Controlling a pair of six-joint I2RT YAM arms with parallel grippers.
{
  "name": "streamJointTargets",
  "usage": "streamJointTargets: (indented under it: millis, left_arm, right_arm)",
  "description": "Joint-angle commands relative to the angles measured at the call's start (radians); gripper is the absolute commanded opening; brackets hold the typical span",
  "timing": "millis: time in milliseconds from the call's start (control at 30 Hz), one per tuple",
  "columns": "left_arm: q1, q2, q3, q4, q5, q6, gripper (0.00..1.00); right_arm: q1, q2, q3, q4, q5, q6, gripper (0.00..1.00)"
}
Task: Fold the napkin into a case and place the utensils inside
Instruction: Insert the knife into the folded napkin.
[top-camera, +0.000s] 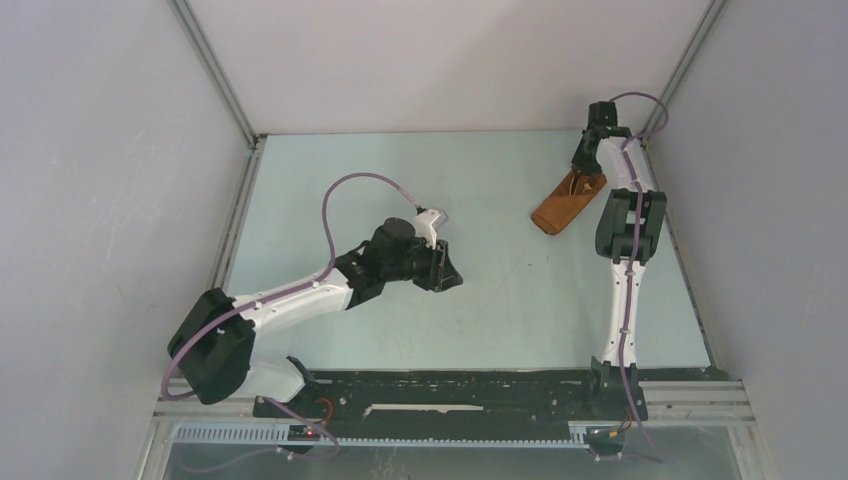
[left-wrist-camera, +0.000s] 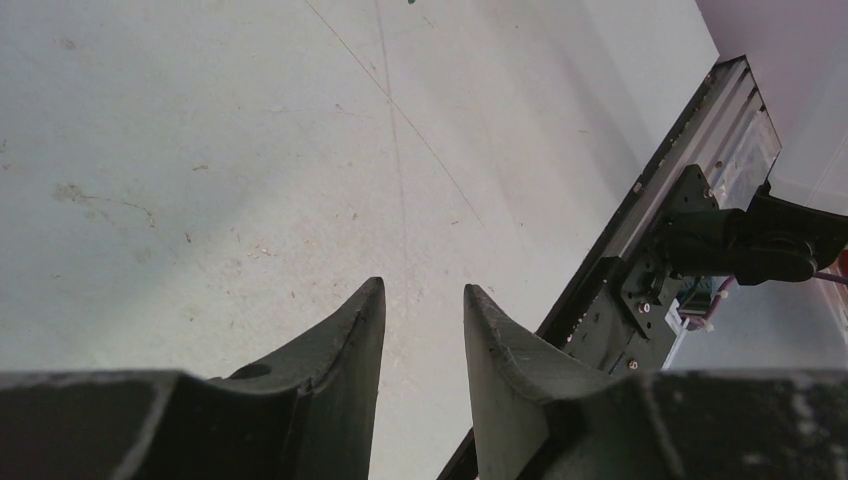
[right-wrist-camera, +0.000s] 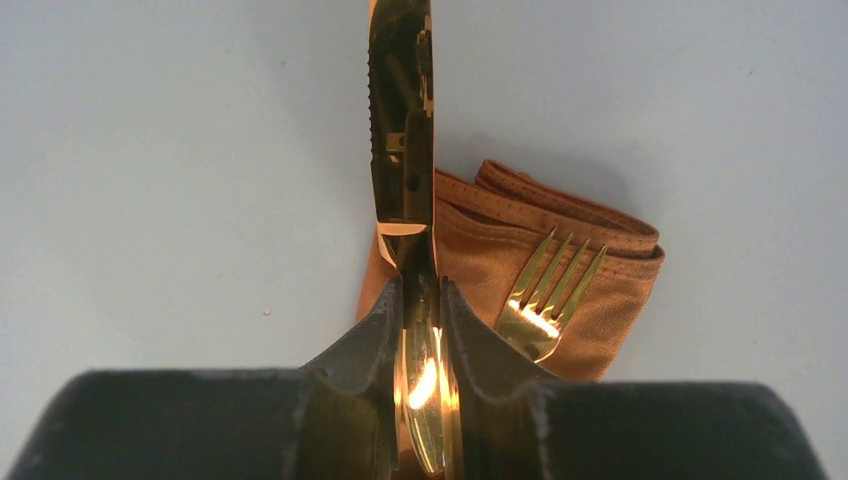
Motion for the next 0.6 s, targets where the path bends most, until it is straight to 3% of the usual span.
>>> streamJointTargets:
  millis: [0,567]
  left_arm:
    - [0.006,-0.035,-0.013,0.036,0.016,-0.009,0.41]
    - [0.013,-0.068,-0.034,0.040,0.022,-0.012,0.41]
  right_arm:
    - [0.025,-0.104,-0.024,0.053,0.047,0.051,0.00]
    - [0.053,-0.201,-0.214,0.091,0.080,0.177,0.00]
